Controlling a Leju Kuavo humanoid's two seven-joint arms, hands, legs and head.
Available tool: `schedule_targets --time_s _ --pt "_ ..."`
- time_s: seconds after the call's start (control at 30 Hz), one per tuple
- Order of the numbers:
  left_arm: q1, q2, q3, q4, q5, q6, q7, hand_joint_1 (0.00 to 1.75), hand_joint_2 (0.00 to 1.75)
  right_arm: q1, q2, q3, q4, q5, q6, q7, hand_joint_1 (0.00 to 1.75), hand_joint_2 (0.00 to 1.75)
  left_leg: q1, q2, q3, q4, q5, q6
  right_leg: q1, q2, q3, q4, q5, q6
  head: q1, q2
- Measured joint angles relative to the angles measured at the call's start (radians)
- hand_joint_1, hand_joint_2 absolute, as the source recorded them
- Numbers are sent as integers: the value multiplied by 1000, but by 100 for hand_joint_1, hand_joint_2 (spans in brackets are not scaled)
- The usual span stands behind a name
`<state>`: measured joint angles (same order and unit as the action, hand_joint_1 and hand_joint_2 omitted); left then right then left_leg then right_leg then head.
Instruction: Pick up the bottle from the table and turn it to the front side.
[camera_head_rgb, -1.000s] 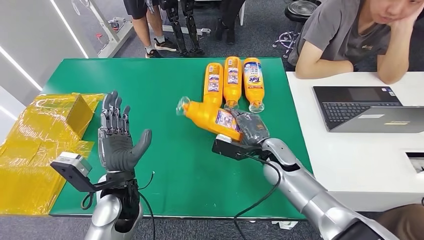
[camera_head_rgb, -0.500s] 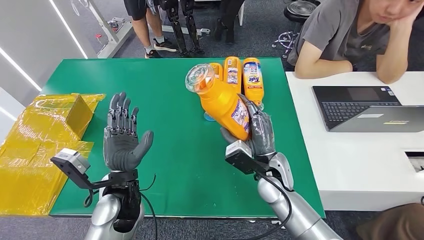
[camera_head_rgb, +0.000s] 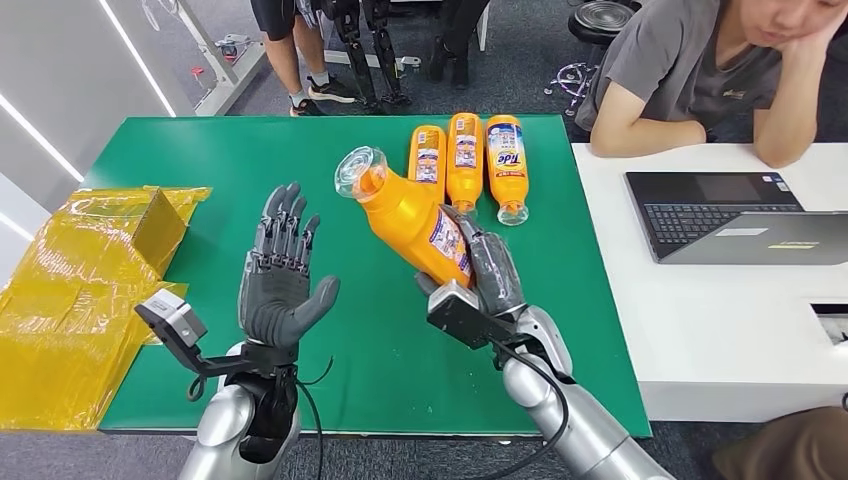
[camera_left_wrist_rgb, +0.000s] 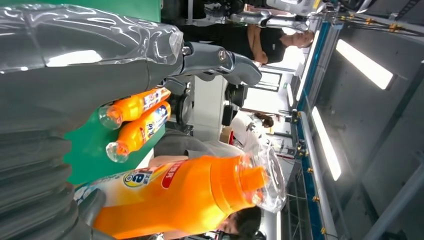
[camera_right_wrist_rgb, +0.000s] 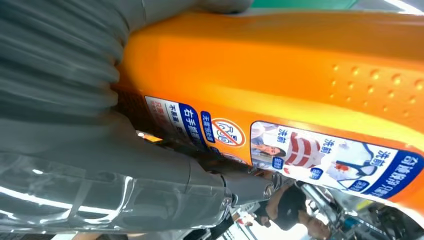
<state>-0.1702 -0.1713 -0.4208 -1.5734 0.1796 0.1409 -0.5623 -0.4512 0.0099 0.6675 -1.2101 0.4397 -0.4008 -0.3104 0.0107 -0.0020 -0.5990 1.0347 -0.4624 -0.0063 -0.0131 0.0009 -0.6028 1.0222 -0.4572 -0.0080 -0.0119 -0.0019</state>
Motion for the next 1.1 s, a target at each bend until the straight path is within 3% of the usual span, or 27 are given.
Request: schedule_targets --time_s 0.17,0.47,1.1 --pt "-7 0 -7 11 -2 -3 -1 0 175 -5 2 5 13 1 11 6 175 175 0 0 0 0 0 0 0 0 0 0 0 0 0 0" --pt "-29 3 -21 33 -42 -55 -17 0 175 -10 -1 45 20 52 181 17 175 175 0 0 0 0 0 0 0 0 0 0 0 0 0 0" --pt "-44 12 0 64 -27 -70 -32 0 175 -75 -3 94 47 94 357 -39 175 175 0 0 0 0 0 0 0 0 0 0 0 0 0 0"
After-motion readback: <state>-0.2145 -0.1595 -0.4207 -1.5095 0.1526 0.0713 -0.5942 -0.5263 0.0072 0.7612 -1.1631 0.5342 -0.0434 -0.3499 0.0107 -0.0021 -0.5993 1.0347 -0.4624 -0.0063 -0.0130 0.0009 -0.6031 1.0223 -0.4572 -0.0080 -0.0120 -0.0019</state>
